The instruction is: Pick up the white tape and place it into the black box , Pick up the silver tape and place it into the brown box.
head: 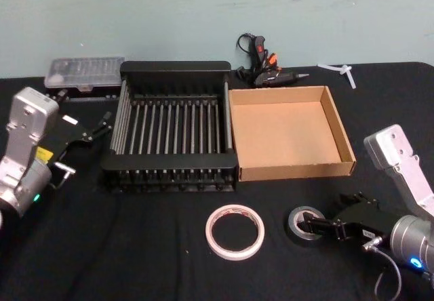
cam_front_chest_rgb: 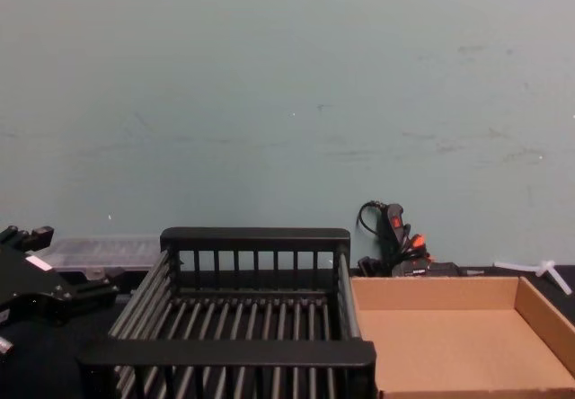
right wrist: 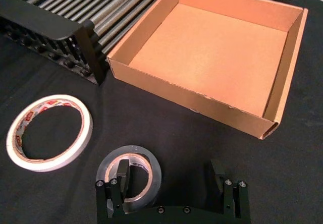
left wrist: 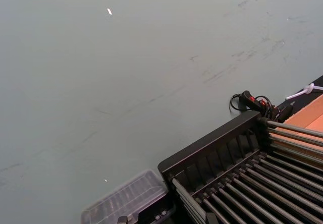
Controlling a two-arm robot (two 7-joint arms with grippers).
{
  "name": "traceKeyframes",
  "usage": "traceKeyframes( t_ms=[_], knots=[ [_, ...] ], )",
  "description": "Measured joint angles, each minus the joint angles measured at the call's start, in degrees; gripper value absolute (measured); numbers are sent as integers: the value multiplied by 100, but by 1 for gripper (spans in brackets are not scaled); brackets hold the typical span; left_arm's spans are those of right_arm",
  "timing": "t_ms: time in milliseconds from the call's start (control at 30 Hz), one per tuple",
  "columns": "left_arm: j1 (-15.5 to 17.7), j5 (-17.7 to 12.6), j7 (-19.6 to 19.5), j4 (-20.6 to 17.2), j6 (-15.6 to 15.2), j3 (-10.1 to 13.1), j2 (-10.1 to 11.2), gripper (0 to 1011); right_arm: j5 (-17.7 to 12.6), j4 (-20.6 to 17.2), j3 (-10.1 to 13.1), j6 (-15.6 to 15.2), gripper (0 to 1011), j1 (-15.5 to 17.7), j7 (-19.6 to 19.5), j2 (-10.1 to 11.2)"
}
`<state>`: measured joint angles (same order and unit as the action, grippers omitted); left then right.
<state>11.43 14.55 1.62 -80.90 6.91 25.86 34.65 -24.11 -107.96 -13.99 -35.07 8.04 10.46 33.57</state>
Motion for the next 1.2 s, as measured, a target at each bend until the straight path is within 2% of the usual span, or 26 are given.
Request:
traceKeyframes(
  t_ms=[700,1200],
  knots=[
    [0,0,0,0,0,0,0,1001,261,274,7,-112,1003,-170,174,-259],
    [0,0,0,0,0,0,0,1001,407,281,28,-128,1002,-161,271,-299]
  ],
)
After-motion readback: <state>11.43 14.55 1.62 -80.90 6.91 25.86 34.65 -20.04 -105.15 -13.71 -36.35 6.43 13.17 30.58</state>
